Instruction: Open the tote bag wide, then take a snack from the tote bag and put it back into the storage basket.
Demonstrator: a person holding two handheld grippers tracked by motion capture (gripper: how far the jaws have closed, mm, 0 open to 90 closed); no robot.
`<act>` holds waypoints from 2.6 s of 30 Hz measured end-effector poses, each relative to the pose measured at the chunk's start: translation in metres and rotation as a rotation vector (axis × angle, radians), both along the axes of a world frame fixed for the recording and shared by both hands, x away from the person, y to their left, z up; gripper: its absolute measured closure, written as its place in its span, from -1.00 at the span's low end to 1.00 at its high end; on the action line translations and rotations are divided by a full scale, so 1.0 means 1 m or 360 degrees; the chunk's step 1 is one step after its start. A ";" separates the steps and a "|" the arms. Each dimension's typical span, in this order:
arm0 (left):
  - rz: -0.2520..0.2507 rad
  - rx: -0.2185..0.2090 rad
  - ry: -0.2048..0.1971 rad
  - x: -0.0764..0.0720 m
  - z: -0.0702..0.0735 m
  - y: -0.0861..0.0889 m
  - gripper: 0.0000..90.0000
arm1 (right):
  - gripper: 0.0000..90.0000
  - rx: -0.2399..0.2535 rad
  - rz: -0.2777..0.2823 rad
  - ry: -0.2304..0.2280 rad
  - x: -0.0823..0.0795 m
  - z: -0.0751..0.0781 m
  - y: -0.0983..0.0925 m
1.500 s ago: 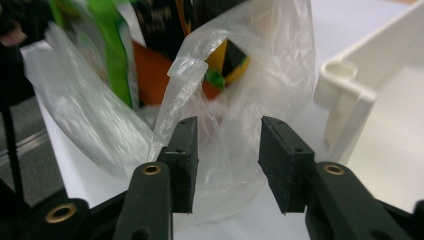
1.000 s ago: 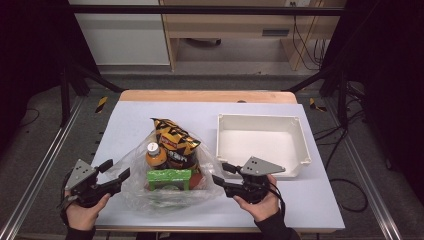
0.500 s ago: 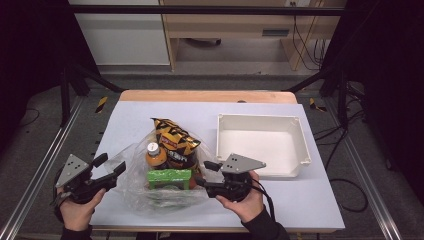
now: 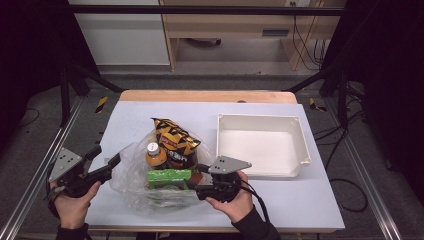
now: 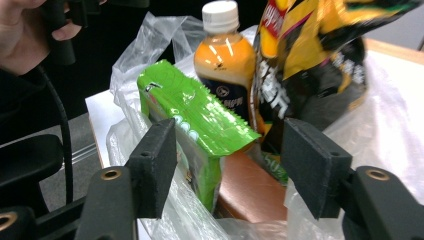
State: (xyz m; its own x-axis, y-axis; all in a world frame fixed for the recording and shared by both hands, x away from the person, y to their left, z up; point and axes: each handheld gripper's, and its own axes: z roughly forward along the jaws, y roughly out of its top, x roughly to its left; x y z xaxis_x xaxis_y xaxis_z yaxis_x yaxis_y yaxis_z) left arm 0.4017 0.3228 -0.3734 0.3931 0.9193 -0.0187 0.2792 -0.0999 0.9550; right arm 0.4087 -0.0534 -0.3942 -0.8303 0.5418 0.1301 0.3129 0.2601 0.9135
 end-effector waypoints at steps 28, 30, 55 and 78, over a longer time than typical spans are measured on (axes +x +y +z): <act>-0.0020 0.0066 0.0187 0.018 -0.025 0.000 -0.34 | 0.49 -0.0005 0.0109 0.0095 0.011 -0.030 0.033; -0.0022 0.0068 0.0202 0.018 -0.027 -0.002 -0.34 | 0.57 -0.0006 0.0114 0.0078 0.009 -0.029 0.032; -0.0046 0.0105 0.0236 0.017 -0.031 -0.005 -0.35 | 0.68 0.0144 0.0039 -0.0128 0.006 0.018 0.013; -0.0056 0.0106 0.0247 0.017 -0.033 -0.007 -0.37 | 0.67 0.0258 -0.0040 -0.0299 0.007 0.064 0.006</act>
